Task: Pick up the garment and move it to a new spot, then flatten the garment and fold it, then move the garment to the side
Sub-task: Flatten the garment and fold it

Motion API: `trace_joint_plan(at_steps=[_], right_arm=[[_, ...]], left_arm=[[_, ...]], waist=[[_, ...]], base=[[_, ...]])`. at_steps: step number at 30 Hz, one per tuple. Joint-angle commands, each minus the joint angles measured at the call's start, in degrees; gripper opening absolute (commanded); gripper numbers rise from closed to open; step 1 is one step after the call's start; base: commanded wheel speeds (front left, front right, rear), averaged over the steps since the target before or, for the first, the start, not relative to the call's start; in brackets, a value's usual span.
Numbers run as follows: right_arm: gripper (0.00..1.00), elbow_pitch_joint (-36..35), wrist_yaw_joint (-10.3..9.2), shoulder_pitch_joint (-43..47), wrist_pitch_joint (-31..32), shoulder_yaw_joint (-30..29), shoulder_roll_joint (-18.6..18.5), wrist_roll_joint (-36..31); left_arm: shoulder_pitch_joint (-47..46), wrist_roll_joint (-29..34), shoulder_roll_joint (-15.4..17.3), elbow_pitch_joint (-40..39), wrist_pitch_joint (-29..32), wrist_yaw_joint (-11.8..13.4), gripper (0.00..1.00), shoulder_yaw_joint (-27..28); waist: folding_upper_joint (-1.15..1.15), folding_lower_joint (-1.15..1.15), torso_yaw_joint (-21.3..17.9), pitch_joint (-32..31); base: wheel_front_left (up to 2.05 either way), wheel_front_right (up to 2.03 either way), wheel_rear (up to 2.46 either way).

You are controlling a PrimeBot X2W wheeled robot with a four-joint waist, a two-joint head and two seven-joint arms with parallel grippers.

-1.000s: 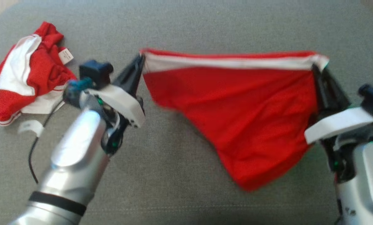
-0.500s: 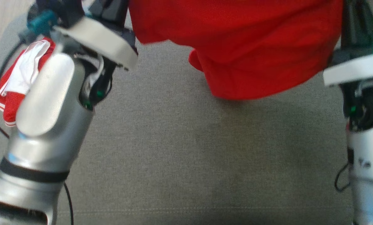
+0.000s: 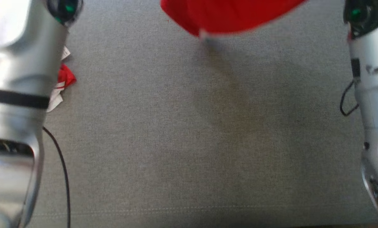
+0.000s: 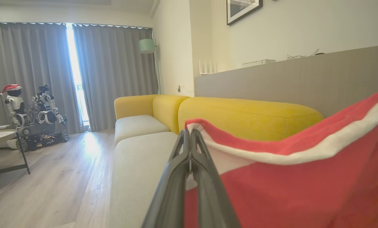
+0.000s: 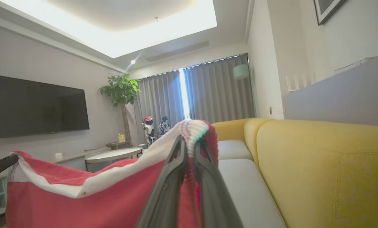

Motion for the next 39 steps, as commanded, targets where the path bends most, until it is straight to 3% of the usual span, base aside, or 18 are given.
trace_joint_plan(at_steps=[1,8,15,22,29,39], right_arm=[[0.00,0.0,0.43,-3.3,-1.7,0.6,1.7,0.7],[0.00,9.2,0.43,-10.2,-4.9,1.1,4.4,-0.3],[0.00,16.0,0.43,-2.7,-4.9,2.3,4.9,-2.3],[0.00,24.3,0.43,5.2,-4.9,5.5,5.7,0.7],[0.00,24.4,0.43,13.9,-4.9,8.5,6.2,3.1],[0.00,21.7,0.43,31.2,-4.9,6.8,6.1,3.6]], left_arm=[[-4.8,0.5,1.9,-0.3,-0.9,-0.2,0.00,1.8],[-9.7,1.5,1.0,6.7,-2.7,-0.8,0.00,3.0],[-0.2,-1.5,-3.5,13.0,-2.7,-1.3,0.00,4.0],[9.8,-6.6,-6.0,18.2,-2.8,-1.3,0.00,3.8],[19.9,-6.7,-6.1,12.9,-2.8,-1.4,0.00,5.8],[42.2,1.5,-4.6,-8.3,-2.8,-0.8,0.00,14.0]], waist=[[0.00,0.00,-0.1,-0.1],[0.00,0.00,0.9,2.8],[0.00,0.00,3.0,5.9],[0.00,0.00,2.6,6.5],[0.00,0.00,2.0,4.4],[0.00,0.00,2.5,-1.7]], base=[[0.00,0.00,0.00],[0.00,0.00,0.00],[0.00,0.00,0.00],[0.00,0.00,0.00],[0.00,0.00,0.00],[0.00,0.00,0.00]])
